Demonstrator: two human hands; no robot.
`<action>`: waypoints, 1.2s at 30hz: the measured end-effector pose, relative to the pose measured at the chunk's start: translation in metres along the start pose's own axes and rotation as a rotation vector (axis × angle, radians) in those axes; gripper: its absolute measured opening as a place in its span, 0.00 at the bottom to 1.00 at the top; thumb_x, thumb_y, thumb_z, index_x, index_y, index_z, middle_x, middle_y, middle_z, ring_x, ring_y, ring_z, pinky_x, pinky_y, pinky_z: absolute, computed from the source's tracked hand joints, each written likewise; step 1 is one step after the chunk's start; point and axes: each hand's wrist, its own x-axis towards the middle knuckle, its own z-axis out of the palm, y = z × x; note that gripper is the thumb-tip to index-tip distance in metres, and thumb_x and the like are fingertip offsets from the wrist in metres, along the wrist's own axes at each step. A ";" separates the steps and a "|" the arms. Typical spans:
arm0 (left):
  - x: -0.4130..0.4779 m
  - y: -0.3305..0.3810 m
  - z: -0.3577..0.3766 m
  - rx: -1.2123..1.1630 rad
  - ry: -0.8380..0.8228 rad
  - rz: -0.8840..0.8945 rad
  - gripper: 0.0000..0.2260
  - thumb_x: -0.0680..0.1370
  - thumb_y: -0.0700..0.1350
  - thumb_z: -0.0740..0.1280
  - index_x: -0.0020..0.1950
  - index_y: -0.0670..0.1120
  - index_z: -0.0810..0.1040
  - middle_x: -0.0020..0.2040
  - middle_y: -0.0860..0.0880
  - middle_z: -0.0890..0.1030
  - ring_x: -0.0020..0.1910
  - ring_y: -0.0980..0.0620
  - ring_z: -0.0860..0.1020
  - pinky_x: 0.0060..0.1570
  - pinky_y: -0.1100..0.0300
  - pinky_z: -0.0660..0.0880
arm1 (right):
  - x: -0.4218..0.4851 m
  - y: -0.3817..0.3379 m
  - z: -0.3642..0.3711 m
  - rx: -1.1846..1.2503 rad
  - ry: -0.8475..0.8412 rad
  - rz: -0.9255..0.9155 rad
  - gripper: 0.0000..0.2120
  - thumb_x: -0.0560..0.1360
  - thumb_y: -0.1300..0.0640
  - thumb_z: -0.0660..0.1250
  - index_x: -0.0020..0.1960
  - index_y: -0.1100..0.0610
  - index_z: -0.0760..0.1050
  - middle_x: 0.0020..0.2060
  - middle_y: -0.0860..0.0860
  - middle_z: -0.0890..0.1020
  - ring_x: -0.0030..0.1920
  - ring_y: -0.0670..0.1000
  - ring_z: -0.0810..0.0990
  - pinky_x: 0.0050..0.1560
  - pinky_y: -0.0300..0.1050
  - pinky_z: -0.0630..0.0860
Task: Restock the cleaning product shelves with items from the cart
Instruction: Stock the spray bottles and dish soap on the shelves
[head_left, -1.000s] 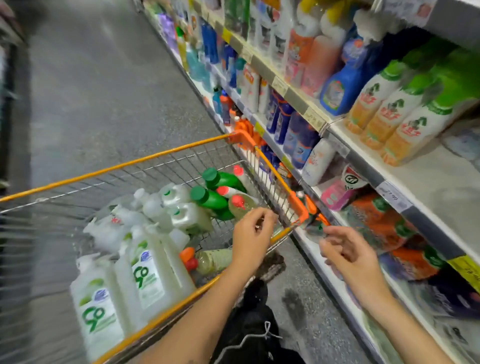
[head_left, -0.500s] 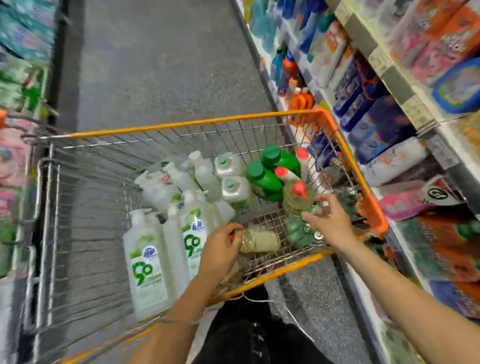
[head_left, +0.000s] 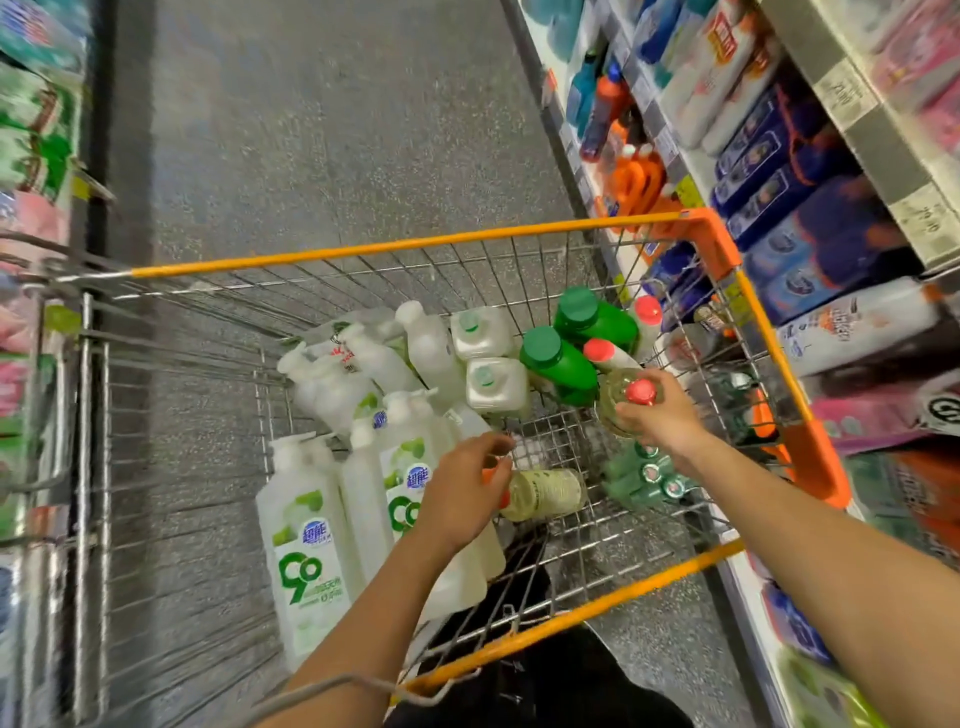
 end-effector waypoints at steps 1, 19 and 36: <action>0.000 0.002 0.000 -0.009 0.001 0.003 0.09 0.80 0.44 0.63 0.60 0.48 0.78 0.56 0.51 0.80 0.51 0.56 0.78 0.47 0.67 0.73 | 0.001 0.000 0.002 0.034 0.005 -0.005 0.23 0.72 0.67 0.70 0.62 0.51 0.69 0.55 0.53 0.76 0.54 0.57 0.78 0.47 0.50 0.79; -0.009 0.046 0.008 -0.052 -0.144 0.131 0.31 0.74 0.45 0.74 0.73 0.46 0.65 0.69 0.48 0.71 0.65 0.51 0.72 0.63 0.56 0.72 | -0.116 -0.094 -0.053 0.001 -0.037 -0.379 0.08 0.76 0.60 0.68 0.48 0.48 0.83 0.39 0.49 0.82 0.28 0.49 0.79 0.28 0.41 0.76; -0.062 0.164 -0.022 -0.694 0.009 0.457 0.28 0.56 0.55 0.78 0.53 0.52 0.76 0.45 0.57 0.85 0.47 0.55 0.83 0.44 0.62 0.78 | -0.277 -0.229 -0.128 -0.123 0.020 -0.789 0.21 0.75 0.37 0.63 0.66 0.42 0.69 0.33 0.52 0.80 0.28 0.48 0.76 0.24 0.37 0.69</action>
